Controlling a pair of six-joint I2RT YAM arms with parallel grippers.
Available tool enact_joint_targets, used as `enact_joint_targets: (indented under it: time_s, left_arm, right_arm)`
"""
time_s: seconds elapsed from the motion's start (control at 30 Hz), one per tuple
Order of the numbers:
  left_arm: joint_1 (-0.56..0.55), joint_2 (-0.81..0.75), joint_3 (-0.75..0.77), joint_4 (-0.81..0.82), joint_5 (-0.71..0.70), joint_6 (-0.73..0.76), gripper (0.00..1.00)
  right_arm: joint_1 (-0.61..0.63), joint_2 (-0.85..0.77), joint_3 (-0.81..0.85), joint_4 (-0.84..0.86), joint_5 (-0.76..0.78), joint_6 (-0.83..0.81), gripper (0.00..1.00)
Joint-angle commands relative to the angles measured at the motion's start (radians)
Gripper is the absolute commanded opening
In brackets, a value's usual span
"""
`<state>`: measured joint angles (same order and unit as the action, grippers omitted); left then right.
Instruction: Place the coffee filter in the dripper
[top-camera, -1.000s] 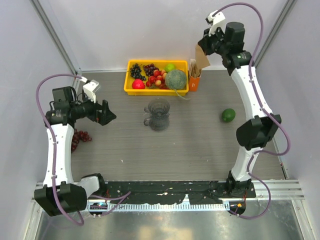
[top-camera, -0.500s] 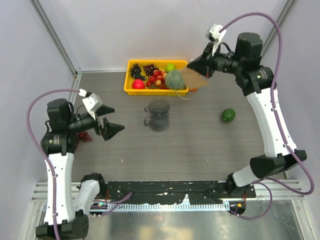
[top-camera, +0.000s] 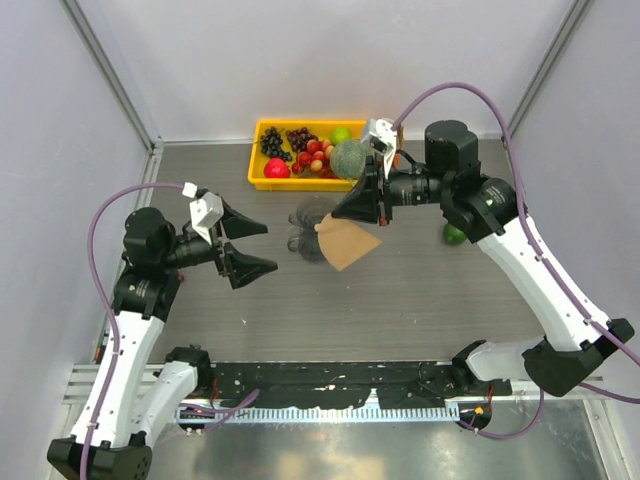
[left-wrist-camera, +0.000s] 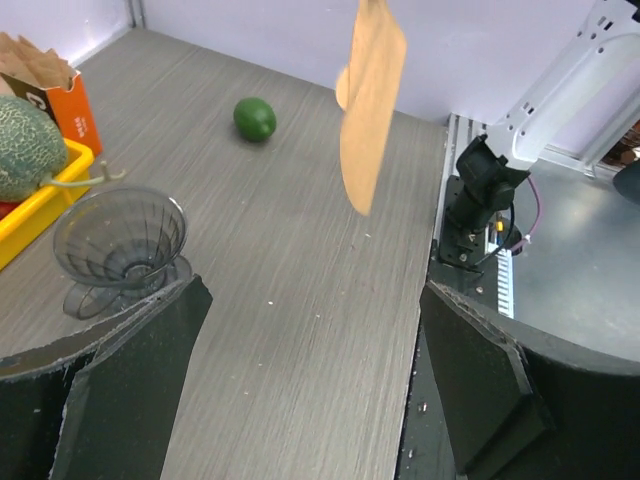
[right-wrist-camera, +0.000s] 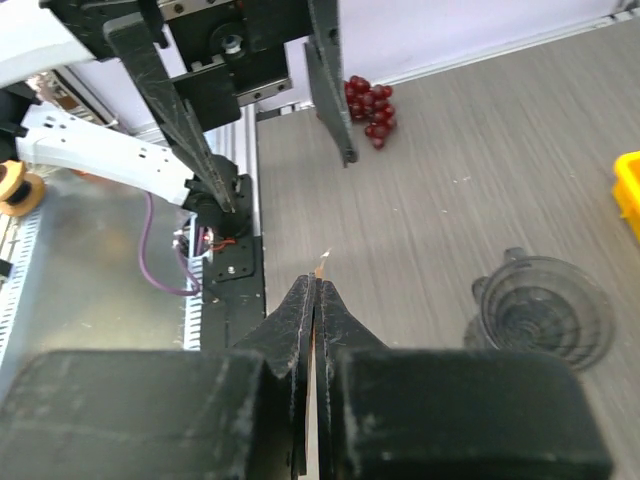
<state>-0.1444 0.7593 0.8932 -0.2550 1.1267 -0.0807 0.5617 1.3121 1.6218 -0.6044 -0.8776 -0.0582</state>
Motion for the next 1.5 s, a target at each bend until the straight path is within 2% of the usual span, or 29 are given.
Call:
enact_joint_targets:
  time_s: [0.0, 0.07, 0.13, 0.27, 0.63, 0.7, 0.8, 0.97, 1.1, 1.27, 1.33, 1.37, 1.43, 1.47]
  left_arm:
    - [-0.018, 0.008, -0.043, 0.409, 0.045, -0.282, 0.99]
    - [-0.024, 0.017, -0.091, 0.63, 0.048, -0.439, 0.99]
    - [-0.058, 0.038, -0.128, 0.782, 0.019, -0.526, 0.99]
    - [-0.167, 0.069, -0.116, 0.786, -0.07, -0.45, 0.99]
    - [-0.201, 0.113, -0.163, 0.801, -0.062, -0.373, 0.99]
    - [-0.207, 0.121, -0.166, 0.801, -0.059, -0.372, 0.97]
    - [-0.215, 0.123, -0.158, 0.807, -0.041, -0.389, 0.87]
    - [-0.216, 0.127, -0.168, 0.942, -0.033, -0.514, 0.56]
    - [-0.219, 0.13, -0.16, 0.959, -0.028, -0.536, 0.14]
    - [-0.221, 0.129, -0.169, 0.932, -0.018, -0.539, 0.0]
    - [-0.221, 0.126, -0.169, 0.907, -0.022, -0.53, 0.0]
    - [-0.221, 0.124, -0.169, 0.899, -0.022, -0.527, 0.0]
    - [-0.221, 0.126, -0.165, 0.882, -0.025, -0.524, 0.0]
    - [-0.221, 0.127, -0.162, 0.875, -0.024, -0.524, 0.0]
  right_arm:
    - [0.041, -0.033, -0.043, 0.138, -0.024, 0.113, 0.05]
    - [0.052, -0.031, -0.053, 0.17, -0.026, 0.135, 0.05]
    - [0.058, -0.017, -0.051, 0.198, -0.035, 0.156, 0.05]
    - [0.067, 0.027, -0.033, 0.273, -0.073, 0.222, 0.05]
    - [0.104, 0.019, -0.042, 0.328, -0.113, 0.279, 0.05]
    - [0.109, 0.018, -0.045, 0.339, -0.115, 0.285, 0.05]
    - [0.11, 0.015, -0.048, 0.345, -0.112, 0.284, 0.05]
    - [0.11, 0.007, -0.072, 0.345, -0.095, 0.265, 0.05]
    - [0.11, -0.004, -0.094, 0.338, -0.083, 0.25, 0.05]
    - [0.112, -0.022, -0.096, 0.31, -0.051, 0.215, 0.05]
    - [0.11, -0.028, -0.105, 0.308, -0.041, 0.209, 0.05]
    - [0.11, -0.031, -0.109, 0.305, -0.034, 0.207, 0.11]
    - [0.11, -0.034, -0.114, 0.286, -0.032, 0.19, 0.11]
    - [0.11, -0.042, -0.12, 0.287, -0.029, 0.187, 0.18]
